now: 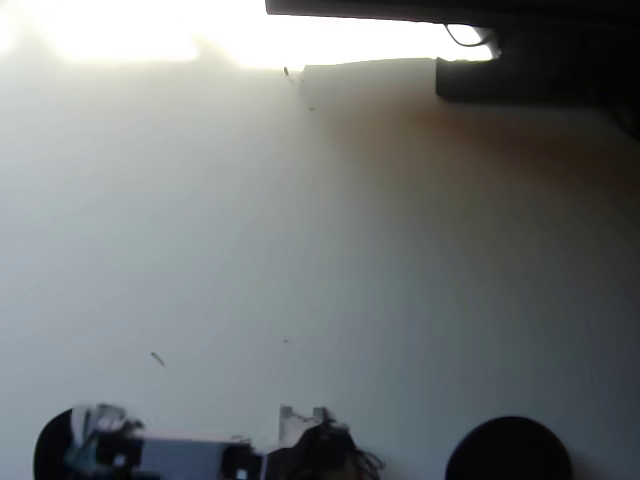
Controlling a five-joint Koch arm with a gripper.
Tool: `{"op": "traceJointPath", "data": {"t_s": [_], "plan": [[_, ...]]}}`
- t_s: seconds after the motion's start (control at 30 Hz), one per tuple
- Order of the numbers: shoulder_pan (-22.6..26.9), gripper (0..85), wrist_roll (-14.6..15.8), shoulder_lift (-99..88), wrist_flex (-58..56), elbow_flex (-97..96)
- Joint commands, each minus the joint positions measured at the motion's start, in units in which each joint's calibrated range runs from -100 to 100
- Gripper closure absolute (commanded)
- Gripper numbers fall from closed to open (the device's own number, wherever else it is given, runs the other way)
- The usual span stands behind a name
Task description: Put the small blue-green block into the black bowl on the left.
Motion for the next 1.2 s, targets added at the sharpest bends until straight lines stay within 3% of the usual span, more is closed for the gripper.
{"op": "traceJointPath", "data": {"t_s": [0.0, 0.13, 0.33, 0.43, 0.63, 0.83, 1.17], "plan": [[-4.64, 47.4, 0.15, -7.4, 0.5, -2.38], [-12.31, 47.2, -0.73, -21.22, 13.88, -20.03], [-22.76, 47.2, -6.45, -43.07, 38.77, -51.55], [-27.94, 36.7, -10.26, -52.5, 50.28, -64.58], [-36.53, 35.7, -13.48, -61.6, 60.49, -79.64], [-43.42, 36.4, -15.14, -69.74, 99.81, -110.97], [-45.03, 37.1, -14.75, -60.21, 102.08, -115.78]]}}
